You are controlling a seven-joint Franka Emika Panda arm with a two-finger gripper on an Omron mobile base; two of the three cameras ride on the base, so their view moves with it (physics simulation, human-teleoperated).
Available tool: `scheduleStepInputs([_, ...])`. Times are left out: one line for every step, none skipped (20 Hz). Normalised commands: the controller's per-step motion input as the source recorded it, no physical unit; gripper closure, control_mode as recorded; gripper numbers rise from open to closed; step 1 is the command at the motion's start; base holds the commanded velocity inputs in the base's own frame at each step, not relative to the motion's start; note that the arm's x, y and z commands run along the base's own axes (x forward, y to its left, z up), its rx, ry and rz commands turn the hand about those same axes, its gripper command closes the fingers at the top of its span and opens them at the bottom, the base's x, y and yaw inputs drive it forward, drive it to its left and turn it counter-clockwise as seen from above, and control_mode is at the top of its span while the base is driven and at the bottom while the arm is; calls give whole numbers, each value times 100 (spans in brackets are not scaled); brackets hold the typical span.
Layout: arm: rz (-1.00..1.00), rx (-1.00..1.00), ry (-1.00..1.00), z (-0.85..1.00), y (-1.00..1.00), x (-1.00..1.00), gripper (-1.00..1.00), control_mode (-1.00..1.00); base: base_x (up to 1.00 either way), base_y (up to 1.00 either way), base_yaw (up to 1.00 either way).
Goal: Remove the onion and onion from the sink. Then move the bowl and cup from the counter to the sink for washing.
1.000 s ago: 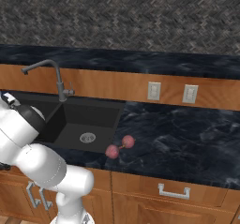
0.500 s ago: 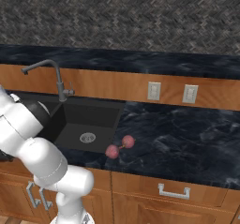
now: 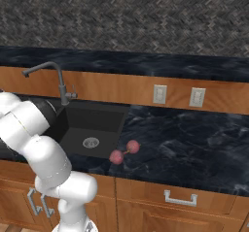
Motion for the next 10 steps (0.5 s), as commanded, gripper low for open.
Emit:
scheduleStepInputs([0, -1, 0, -23, 0, 8, 100, -100, 0, 0, 0])
scheduleStepInputs([0, -2, 0, -21, 0, 9, 100, -100, 0, 0, 0])
scheduleStepInputs([0, -1, 0, -21, 0, 8, 100, -100, 0, 0, 0])
scheduleStepInputs([0, -1, 0, -21, 0, 8, 100, -100, 0, 0, 0])
scheduleStepInputs([0, -1, 0, -21, 0, 7, 100, -100, 0, 0, 0])
scheduleStepInputs([0, 0, 0, -20, 0, 10, 100, -100, 0, 0, 0])
scheduleStepInputs([0, 0, 0, -19, 0, 10, 100, -100, 0, 0, 0])
scheduleStepInputs([0, 0, 0, -18, 0, 12, 100, -100, 0, 0, 0])
scheduleStepInputs([0, 0, 0, -16, 0, 12, 100, -100, 0, 0, 0])
scheduleStepInputs([0, 0, 0, -14, 1, 14, 100, -100, 0, 0, 0])
